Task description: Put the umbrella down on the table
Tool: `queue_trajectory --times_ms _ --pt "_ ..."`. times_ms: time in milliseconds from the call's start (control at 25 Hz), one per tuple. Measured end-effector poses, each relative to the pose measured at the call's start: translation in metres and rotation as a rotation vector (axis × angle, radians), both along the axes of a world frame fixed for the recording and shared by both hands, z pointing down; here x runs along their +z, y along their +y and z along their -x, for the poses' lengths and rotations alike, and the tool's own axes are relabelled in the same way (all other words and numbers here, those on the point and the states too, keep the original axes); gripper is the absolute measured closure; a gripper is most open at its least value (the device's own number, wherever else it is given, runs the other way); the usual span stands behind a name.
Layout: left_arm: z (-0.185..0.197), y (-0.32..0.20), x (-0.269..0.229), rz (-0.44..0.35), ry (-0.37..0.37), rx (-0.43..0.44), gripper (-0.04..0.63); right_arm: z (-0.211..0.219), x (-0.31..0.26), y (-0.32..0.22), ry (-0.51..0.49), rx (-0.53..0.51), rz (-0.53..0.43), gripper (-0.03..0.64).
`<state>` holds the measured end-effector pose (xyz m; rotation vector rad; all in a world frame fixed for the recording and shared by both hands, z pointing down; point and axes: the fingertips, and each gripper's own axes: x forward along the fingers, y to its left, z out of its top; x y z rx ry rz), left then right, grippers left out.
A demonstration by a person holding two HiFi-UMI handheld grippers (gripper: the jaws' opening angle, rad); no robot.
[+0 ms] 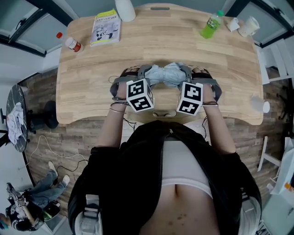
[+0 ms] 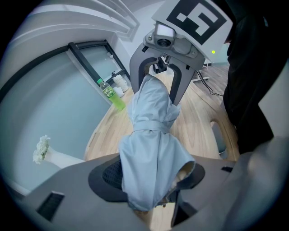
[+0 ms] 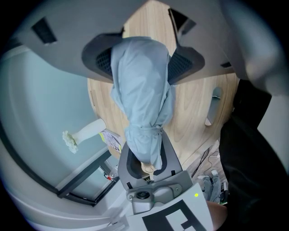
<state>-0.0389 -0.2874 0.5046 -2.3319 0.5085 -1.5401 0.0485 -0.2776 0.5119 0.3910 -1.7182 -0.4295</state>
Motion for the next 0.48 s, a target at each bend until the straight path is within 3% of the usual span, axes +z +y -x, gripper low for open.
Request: queue_trajectory --times_ms 480 --pt "0.0000 0.0009 0.0069 0.010 -0.010 -0.007 0.331 0.0001 0.0070 0.0008 0.000 -0.005 0.011 0.299"
